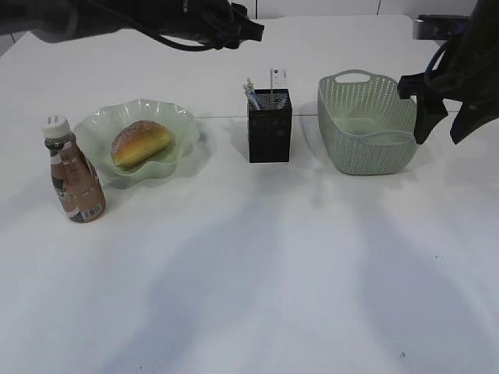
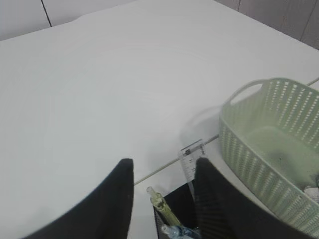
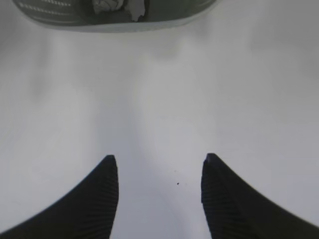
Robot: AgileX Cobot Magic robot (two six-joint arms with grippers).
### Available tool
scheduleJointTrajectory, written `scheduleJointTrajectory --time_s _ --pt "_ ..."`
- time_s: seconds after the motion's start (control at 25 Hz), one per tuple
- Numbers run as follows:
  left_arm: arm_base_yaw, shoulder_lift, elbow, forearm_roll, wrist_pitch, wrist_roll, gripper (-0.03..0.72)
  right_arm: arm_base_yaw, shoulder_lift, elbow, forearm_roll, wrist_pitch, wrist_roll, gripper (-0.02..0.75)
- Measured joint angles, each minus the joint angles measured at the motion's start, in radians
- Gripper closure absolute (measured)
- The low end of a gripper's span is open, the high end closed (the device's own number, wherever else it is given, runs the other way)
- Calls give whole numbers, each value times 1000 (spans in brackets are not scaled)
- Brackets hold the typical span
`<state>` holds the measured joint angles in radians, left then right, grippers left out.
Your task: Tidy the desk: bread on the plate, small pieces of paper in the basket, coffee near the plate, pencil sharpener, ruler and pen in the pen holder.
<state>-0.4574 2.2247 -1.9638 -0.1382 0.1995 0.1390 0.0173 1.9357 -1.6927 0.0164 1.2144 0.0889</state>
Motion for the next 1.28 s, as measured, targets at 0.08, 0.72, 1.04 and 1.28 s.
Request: scheduleJointTrajectory --time_s 0.08,0.72,1.04,1.28 --pt "8 -35 0 6 33 0 398 0 0 0 2 4 -19 312" --pt "68 -275 0 154 453 -98 398 0 -95 0 10 10 -76 312" --pt "166 -405 0 202 782 -175 399 0 -207 0 72 18 -123 312" --pt "177 -571 0 241 886 -191 399 0 -282 0 164 27 -193 312"
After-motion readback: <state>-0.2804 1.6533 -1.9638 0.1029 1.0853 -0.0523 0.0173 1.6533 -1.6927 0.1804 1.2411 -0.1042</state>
